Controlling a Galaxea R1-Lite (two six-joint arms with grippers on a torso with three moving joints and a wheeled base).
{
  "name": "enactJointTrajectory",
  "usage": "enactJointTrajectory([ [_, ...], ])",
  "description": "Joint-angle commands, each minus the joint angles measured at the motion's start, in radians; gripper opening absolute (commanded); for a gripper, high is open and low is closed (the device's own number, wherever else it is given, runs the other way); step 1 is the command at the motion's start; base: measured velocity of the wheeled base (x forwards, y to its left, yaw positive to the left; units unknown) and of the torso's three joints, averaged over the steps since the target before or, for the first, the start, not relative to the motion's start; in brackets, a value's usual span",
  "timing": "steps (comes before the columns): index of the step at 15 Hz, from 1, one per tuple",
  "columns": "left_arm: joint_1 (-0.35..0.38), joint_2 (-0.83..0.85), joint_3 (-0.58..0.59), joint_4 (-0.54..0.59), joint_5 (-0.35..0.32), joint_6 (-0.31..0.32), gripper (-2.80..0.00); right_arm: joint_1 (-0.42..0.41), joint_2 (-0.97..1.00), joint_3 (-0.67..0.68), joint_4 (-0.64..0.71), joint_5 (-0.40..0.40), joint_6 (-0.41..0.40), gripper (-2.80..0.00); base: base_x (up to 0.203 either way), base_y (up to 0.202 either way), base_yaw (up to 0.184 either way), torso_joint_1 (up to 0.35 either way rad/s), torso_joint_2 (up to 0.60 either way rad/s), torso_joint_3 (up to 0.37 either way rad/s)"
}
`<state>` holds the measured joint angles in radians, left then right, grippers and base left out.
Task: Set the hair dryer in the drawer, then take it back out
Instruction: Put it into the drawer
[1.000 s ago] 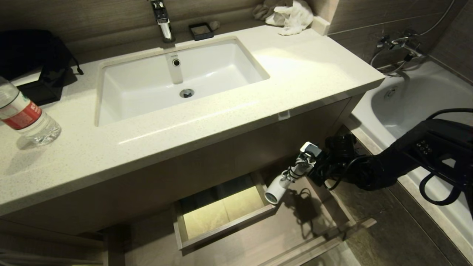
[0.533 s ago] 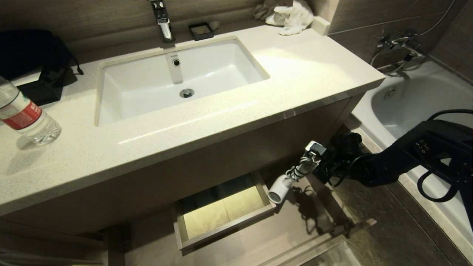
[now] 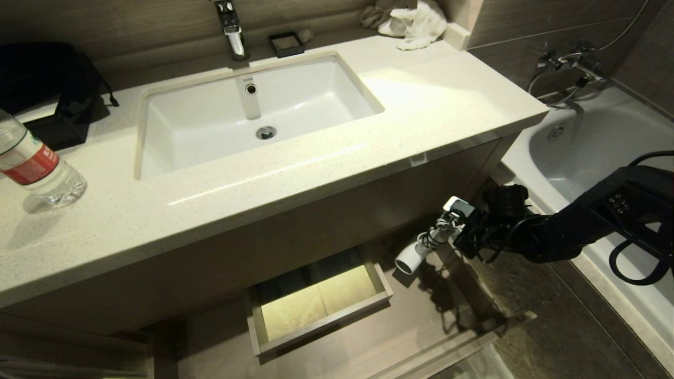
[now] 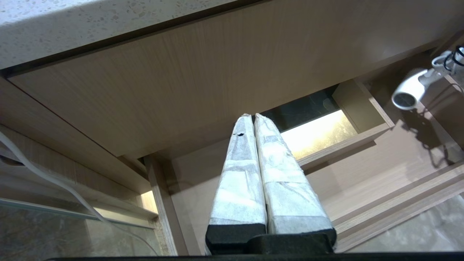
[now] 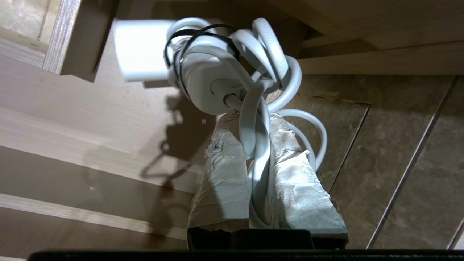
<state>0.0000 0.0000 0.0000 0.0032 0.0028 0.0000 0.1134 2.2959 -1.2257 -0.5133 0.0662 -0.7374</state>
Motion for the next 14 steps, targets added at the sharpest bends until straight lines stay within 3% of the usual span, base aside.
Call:
enactJointTrajectory([
  [1,0.0,0.0,0.0,0.0,0.0,0.0,-2.8,0.0,0.012,0.006,-0.007,0.0,-0.005,-2.8,0.0,0.0,0.0,0.0,0.0,0.0],
  [14,0.0,0.0,0.0,0.0,0.0,0.0,-2.8,-0.009,0.156,-0.083,-0.013,-0.001,-0.001,-2.8,0.0,0.0,0.0,0.0,0.0,0.0],
])
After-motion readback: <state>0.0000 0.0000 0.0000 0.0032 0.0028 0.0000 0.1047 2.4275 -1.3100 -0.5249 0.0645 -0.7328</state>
